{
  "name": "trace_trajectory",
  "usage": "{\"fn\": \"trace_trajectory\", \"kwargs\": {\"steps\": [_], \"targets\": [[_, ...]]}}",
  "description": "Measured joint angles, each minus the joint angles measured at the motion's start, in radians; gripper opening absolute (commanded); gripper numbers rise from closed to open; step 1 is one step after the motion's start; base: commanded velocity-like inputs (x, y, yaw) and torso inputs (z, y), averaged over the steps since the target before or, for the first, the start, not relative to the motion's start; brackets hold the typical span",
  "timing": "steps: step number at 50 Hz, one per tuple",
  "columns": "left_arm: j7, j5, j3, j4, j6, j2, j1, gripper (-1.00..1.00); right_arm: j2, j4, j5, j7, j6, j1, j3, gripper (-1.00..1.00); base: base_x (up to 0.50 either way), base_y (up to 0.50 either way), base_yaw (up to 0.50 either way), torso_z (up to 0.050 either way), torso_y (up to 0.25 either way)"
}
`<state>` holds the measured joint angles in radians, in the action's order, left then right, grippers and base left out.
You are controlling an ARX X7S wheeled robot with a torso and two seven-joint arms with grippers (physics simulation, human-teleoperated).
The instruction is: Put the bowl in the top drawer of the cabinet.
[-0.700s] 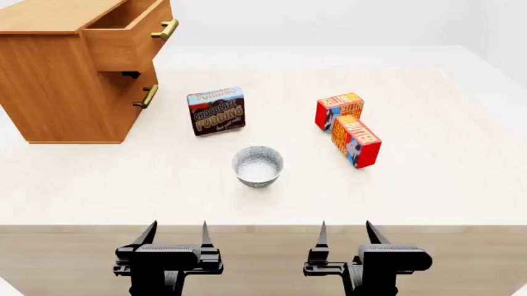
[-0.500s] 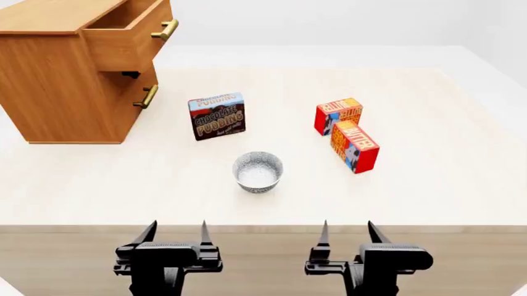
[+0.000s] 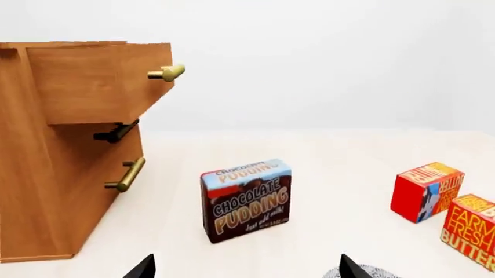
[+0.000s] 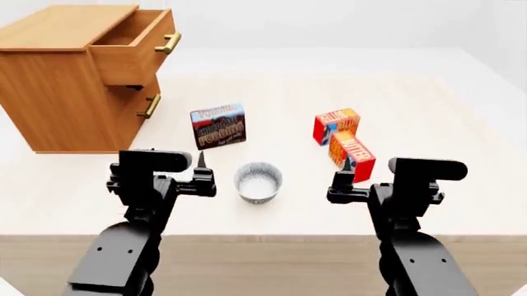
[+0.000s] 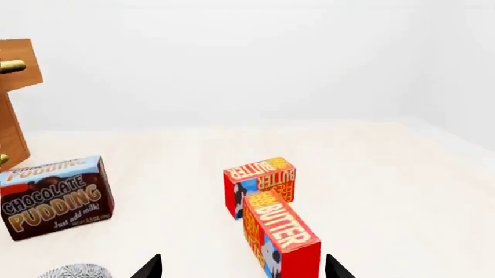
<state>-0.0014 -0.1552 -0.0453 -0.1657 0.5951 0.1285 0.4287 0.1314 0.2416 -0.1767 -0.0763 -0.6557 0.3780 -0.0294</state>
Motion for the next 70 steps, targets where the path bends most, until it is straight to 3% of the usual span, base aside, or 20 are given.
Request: {"fn": "trace_trajectory", "kwargs": {"steps": [16, 28, 42, 70], "targets": [[-0.015, -0.084, 0.036, 0.084, 0.495, 0.020, 0.584, 1.00, 0.060, 0.087, -0.050, -0.050, -0.461, 0.434, 0.023, 1.00, 0.16, 0.14, 0.00, 0.036, 0.000], [-0.030, -0.088, -0.001, 0.191, 0.667, 0.029, 0.831, 1.00, 0.079, 0.133, -0.065, -0.066, -0.594, 0.557, 0.064, 1.00, 0.49, 0.09, 0.00, 0.000, 0.000], [-0.053, -0.088, 0.014, 0.312, 0.709, 0.023, 0.950, 1.00, 0.101, 0.117, -0.054, -0.076, -0.600, 0.587, 0.112, 1.00, 0.47, 0.25, 0.00, 0.000, 0.000], [-0.087, -0.088, 0.017, 0.437, 0.740, 0.008, 1.004, 1.00, 0.115, 0.123, -0.079, -0.063, -0.585, 0.578, 0.125, 1.00, 0.48, 0.12, 0.00, 0.000, 0.001]]}}
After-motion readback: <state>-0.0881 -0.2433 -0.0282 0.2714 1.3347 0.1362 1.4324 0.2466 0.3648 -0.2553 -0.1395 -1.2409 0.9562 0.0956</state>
